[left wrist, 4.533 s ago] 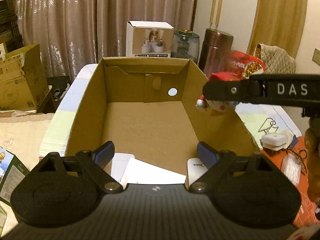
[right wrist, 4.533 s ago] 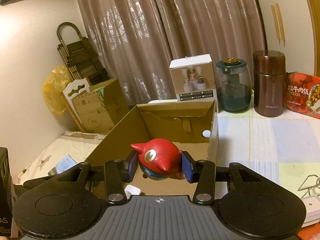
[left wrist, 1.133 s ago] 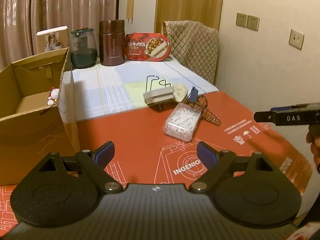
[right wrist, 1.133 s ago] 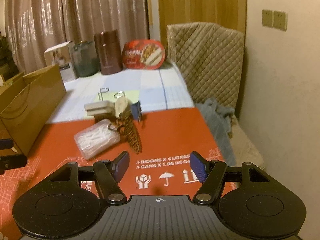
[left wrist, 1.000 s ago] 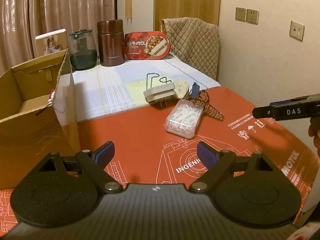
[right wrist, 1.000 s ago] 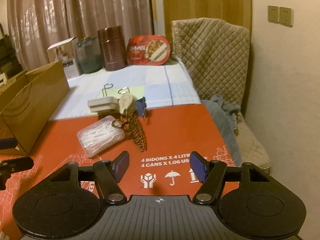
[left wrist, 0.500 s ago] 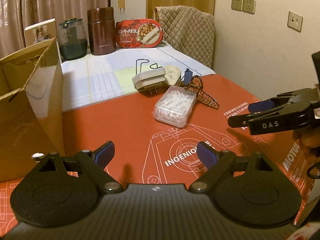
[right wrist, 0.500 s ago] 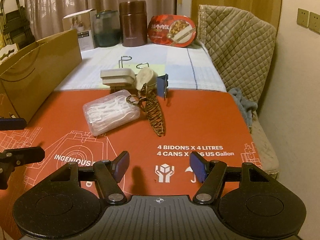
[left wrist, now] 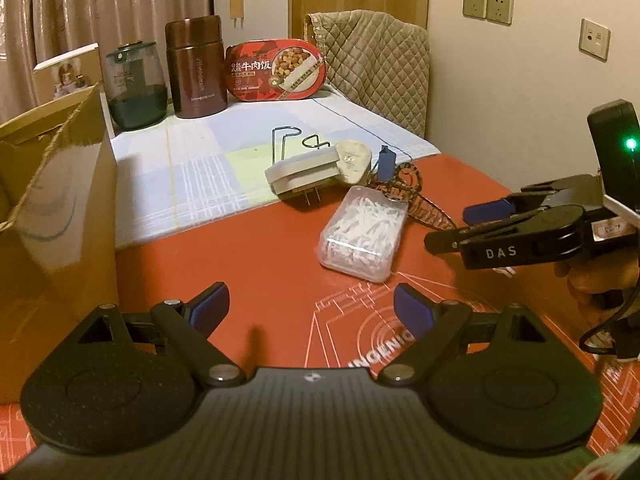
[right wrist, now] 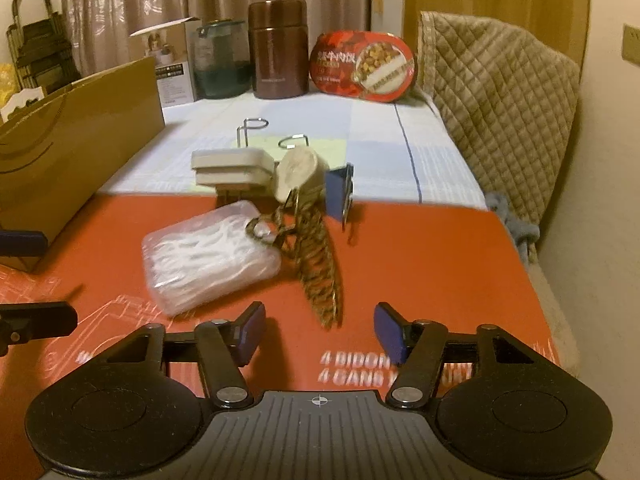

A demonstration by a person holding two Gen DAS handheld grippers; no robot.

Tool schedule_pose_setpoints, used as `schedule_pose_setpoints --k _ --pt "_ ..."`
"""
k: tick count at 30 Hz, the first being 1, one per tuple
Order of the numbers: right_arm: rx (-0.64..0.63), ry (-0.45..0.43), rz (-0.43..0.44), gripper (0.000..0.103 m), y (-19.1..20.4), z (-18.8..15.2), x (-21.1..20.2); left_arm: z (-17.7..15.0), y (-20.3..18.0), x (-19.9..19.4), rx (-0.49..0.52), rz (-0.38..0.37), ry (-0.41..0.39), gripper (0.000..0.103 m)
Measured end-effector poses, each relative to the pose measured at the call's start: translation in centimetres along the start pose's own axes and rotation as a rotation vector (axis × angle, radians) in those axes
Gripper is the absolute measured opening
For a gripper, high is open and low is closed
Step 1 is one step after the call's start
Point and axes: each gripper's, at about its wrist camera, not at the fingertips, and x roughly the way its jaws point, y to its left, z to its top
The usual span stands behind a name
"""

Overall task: Organize rigid objects
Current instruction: 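Grasp the clear floss-pick box with the left tool while the right tool grasps the tiger-striped hair clip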

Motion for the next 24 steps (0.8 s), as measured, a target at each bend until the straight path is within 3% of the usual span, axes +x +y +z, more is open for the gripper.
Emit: schedule_pose_setpoints --k 11,14,18,24 --pt "-0.057 -0.064 0.020 0.052 -0.1 1.7 3.2 0.8 0.7 2.6 -0.008 -0.029 0.011 0.087" --pt "-0.101 -0.076 0.015 0.045 0.3 2.1 3.6 1.3 0.8 3.0 -0.015 -0.034 0.003 0.087" --pt "-0.121 -0.076 0.023 0.027 0.6 2.1 3.7 1.6 0.8 3.4 -0.020 -0.042 -0.002 0.087" --pt "0.022 -0.021 0.071 0.025 -0.2 2.4 2.7 1.9 0.1 3.6 -0.024 -0.071 -0.003 0.087"
